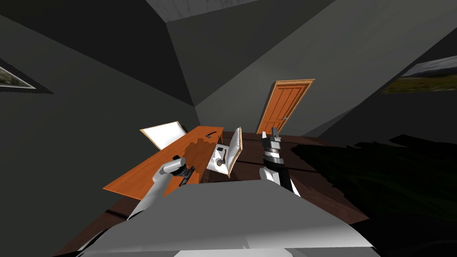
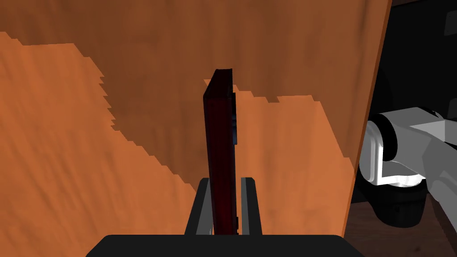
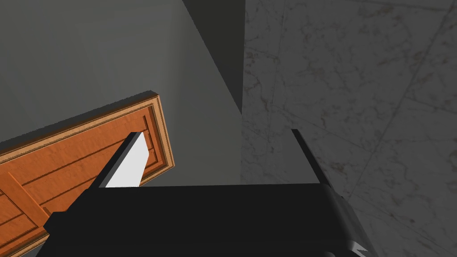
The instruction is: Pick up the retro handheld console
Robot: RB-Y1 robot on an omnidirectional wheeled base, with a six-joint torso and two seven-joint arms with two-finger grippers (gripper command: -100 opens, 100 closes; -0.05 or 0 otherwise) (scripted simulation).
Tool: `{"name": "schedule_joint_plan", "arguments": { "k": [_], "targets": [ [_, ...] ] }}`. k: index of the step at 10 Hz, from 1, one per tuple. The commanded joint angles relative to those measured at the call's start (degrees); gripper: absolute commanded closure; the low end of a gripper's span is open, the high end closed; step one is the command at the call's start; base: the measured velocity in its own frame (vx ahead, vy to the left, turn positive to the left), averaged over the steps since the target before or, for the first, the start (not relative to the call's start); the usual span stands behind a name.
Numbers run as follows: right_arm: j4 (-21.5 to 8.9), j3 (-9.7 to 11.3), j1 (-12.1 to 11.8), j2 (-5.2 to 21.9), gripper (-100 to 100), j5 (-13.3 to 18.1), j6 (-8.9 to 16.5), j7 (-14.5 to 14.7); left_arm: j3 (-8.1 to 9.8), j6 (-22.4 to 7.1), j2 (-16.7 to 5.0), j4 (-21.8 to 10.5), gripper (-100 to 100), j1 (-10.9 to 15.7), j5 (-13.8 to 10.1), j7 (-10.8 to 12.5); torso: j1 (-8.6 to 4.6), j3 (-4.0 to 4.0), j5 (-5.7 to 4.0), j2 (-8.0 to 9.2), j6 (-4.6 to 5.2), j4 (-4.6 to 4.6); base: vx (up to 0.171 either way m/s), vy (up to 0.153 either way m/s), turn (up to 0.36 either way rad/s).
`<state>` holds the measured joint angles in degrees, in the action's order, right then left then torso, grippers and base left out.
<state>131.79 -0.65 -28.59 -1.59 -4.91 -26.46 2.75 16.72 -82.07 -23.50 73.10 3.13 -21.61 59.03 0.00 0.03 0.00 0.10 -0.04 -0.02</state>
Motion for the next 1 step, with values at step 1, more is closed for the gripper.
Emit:
{"name": "schedule_joint_plan", "arguments": {
  "k": [1],
  "targets": [
    [0.0, 0.0, 0.0, 0.0, 0, 0.0, 0.0, 0.0, 0.0, 0.0, 0.0, 0.0, 0, 0.0, 0.0, 0.0, 0.0, 0.0, 0.0, 0.0, 0.0, 0.0, 0.0, 0.0, 0.0]
  ]
}}
